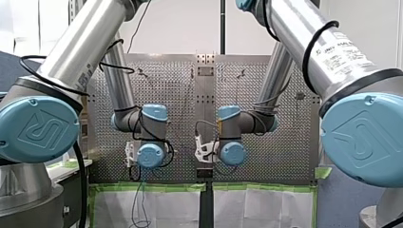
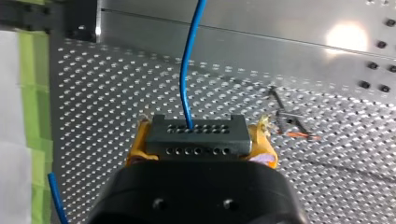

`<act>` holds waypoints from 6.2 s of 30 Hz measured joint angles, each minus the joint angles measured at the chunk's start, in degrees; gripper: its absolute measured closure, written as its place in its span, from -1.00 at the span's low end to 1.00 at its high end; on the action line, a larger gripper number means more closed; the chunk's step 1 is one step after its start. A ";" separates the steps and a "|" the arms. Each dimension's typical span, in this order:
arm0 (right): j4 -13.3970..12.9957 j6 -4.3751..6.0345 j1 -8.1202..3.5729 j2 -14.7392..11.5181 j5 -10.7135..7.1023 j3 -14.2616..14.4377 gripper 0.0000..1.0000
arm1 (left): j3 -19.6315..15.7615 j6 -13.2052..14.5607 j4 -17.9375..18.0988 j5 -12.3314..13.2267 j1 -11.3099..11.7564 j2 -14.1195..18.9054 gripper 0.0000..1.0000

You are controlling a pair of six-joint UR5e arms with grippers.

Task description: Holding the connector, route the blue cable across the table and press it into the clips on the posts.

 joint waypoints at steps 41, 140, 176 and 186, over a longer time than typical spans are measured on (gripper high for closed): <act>20.26 6.86 2.33 -12.23 -14.64 -20.27 1.00 | 9.35 -2.28 -20.32 -6.08 13.37 20.41 1.00; 44.98 6.75 4.29 4.06 -14.22 -63.33 1.00 | 25.58 -7.17 -24.75 20.03 38.08 21.99 1.00; 48.61 5.88 4.04 4.44 -11.03 -65.79 1.00 | 28.40 -15.39 -31.02 20.83 38.64 17.41 -1.00; 49.51 6.23 3.95 5.96 -9.62 -65.51 1.00 | 25.71 -16.62 -36.19 23.02 38.42 20.74 -1.00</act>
